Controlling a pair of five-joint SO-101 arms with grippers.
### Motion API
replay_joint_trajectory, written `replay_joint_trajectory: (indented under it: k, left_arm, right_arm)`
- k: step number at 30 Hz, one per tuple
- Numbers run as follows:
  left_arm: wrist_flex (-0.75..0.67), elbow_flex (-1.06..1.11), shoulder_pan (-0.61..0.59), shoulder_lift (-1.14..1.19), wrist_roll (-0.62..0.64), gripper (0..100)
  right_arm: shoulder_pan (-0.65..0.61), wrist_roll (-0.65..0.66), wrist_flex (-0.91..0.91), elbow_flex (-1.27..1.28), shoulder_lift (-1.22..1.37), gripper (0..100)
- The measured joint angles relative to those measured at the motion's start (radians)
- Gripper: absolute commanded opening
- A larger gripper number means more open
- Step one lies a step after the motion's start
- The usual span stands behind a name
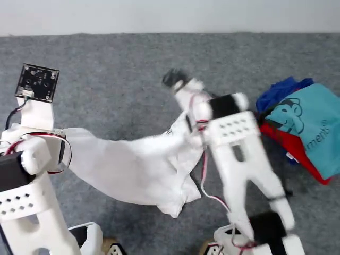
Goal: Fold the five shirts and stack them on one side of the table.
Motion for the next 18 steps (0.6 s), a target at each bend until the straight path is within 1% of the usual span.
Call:
replay_joint_trajectory:
  k: [3,6,8,10,12,15,18]
  left_arm:
    - [0.0,-0.072,0.0,-0.021,0.0,1]
    - [0.0,-0.178,0.018,-0.078,0.0,1]
    - [0.002,-0.238,0.066,-0.127,0.0,1]
    - [0.003,-0.29,0.138,-0.175,0.003,1]
    - [0.003,-0.336,0.201,-0.209,0.035,1]
    - [0.003,-0.416,0.207,-0.215,0.089,1]
    - [0.003,-0.531,0.199,-0.218,0.114,1]
  right_arm:
    - [0.037,-0.002,0.005,-0.117,-0.124,1.1]
    - [0.08,-0.026,0.006,-0.167,-0.247,1.1]
    - [0.098,-0.057,0.006,-0.181,-0.331,1.1]
    - [0.114,-0.084,0.006,-0.183,-0.42,1.1]
    - [0.132,-0.114,0.006,-0.183,-0.511,1.1]
    - [0.187,-0.146,0.006,-0.213,-0.64,1.1]
    - [0.29,-0.161,0.006,-0.282,-0.743,1.1]
